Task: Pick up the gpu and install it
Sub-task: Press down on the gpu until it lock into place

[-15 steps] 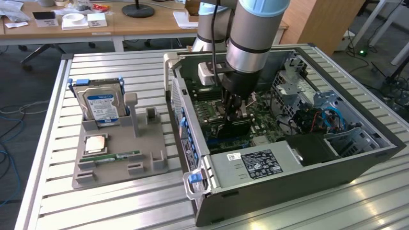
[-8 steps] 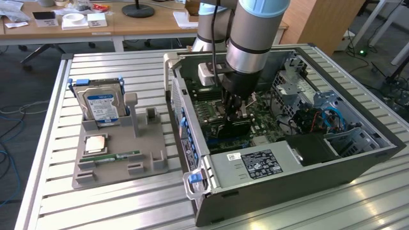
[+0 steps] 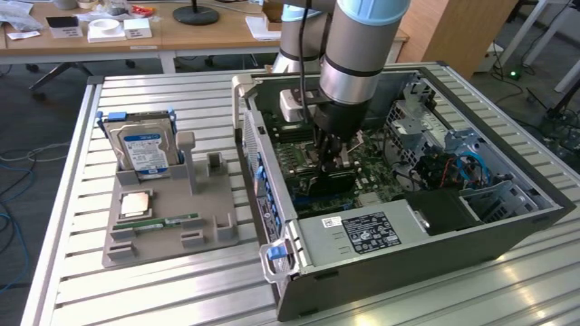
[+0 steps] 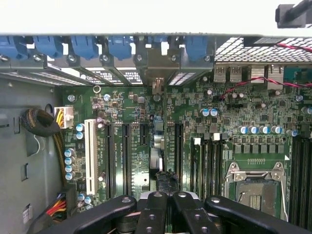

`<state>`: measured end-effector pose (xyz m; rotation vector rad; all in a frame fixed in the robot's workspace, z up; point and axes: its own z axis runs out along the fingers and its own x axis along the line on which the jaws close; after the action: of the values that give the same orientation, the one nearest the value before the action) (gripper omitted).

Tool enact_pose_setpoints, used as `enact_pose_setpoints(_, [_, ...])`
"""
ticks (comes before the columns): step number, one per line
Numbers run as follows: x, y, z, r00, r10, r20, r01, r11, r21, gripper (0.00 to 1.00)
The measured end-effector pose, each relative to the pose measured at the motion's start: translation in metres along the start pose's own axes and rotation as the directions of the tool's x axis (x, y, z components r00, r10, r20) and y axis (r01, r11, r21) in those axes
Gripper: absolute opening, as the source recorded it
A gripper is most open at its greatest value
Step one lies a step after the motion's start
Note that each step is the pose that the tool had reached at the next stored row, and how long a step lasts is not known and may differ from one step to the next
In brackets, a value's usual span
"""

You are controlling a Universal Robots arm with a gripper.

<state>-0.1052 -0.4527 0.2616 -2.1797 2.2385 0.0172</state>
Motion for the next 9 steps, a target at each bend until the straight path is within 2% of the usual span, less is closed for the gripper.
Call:
enact_pose_setpoints(5, [0.0000,0.0015,0.0000,1.0000,0.000,0.0000,0.000,1.0000,0.0001,0.11])
enact_pose_setpoints(7, [-0.0002,0.0017,-0.0030,1.0000,0.000,-0.0001,0.000,1.0000,0.0002,0.11])
enact_pose_setpoints(9, [-0.0005,-0.0008,-0.0031,1.0000,0.000,-0.0004,0.000,1.0000,0.0000,0.11])
